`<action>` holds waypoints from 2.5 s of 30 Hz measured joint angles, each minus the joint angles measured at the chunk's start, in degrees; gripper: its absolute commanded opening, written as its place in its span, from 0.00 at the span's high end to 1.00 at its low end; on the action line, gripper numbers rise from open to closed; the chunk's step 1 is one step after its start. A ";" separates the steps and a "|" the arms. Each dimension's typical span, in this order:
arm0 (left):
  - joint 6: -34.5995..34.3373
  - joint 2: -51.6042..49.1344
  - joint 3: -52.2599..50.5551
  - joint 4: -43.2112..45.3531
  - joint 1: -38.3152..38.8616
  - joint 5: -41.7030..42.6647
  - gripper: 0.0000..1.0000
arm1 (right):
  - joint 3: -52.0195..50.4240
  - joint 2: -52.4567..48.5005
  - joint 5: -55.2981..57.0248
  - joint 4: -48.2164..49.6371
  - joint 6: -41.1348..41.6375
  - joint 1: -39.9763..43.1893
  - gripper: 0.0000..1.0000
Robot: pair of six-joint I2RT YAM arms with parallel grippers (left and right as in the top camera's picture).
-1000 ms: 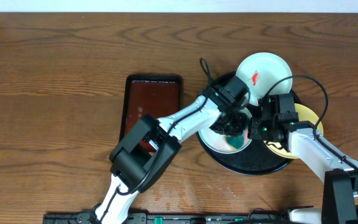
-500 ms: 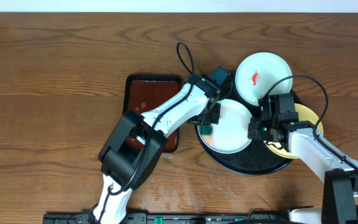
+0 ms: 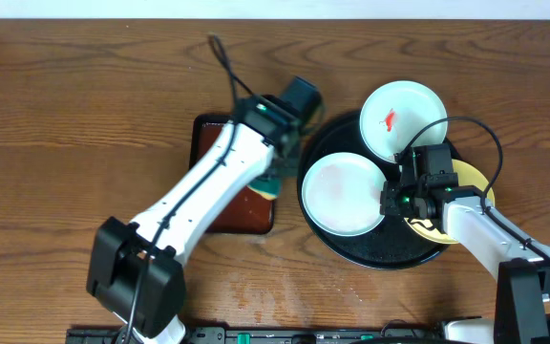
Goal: Clean dirty plates on tray and stack at the side
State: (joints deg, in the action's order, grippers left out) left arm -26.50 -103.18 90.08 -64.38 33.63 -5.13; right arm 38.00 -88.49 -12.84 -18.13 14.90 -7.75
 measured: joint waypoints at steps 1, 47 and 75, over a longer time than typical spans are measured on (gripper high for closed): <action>0.04 -0.02 -0.22 0.42 -1.05 -0.33 0.92 | 0.00 0.02 -0.07 0.07 0.04 0.02 0.99; 1.03 30.91 -15.47 7.69 -12.90 8.70 0.15 | 0.46 31.54 74.49 3.63 -26.08 -45.97 0.99; 1.03 30.91 -15.47 7.65 -12.92 8.85 0.13 | 0.55 31.54 89.39 13.73 -44.09 -53.31 0.99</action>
State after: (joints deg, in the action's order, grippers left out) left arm -25.47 -72.27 74.61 -56.73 20.71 3.73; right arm 38.54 -56.95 76.55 -4.40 -29.19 -61.06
